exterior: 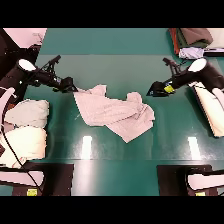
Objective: Fold the shirts.
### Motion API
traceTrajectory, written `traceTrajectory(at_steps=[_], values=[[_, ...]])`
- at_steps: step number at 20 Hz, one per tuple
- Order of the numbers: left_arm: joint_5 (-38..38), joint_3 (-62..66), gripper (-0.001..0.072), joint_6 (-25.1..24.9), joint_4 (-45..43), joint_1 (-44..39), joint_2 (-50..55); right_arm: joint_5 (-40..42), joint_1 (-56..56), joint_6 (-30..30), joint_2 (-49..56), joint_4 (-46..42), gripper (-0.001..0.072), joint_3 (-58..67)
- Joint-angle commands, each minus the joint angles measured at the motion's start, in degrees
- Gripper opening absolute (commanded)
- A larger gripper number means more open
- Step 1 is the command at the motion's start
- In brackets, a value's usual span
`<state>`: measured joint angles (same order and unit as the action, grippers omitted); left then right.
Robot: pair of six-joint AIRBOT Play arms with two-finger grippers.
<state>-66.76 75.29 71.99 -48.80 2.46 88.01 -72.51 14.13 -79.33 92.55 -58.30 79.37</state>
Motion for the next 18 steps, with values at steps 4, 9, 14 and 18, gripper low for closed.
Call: traceTrajectory(at_steps=[4, 9, 14, 18], values=[[-0.33, 1.31, 0.0024, -0.42, -0.50, 0.02, -1.22, 0.70, 6.45, 1.90, 11.65, 0.22, 0.0488, 8.74], [-1.14, 1.40, 0.0024, -0.39, -0.48, 0.02, -1.25, 3.04, 9.33, 3.48, 12.94, -0.44, 0.0014, 13.94], [-3.28, 8.02, 0.0024, -0.37, -2.03, 2.54, -6.47, -0.07, 5.42, 3.32, 6.73, -0.46, 0.0013, 22.25], [-1.81, 16.28, 0.0024, -0.42, -2.05, 6.69, -16.74, -0.57, -0.61, 3.26, -3.50, -0.42, 0.0013, 29.90]])
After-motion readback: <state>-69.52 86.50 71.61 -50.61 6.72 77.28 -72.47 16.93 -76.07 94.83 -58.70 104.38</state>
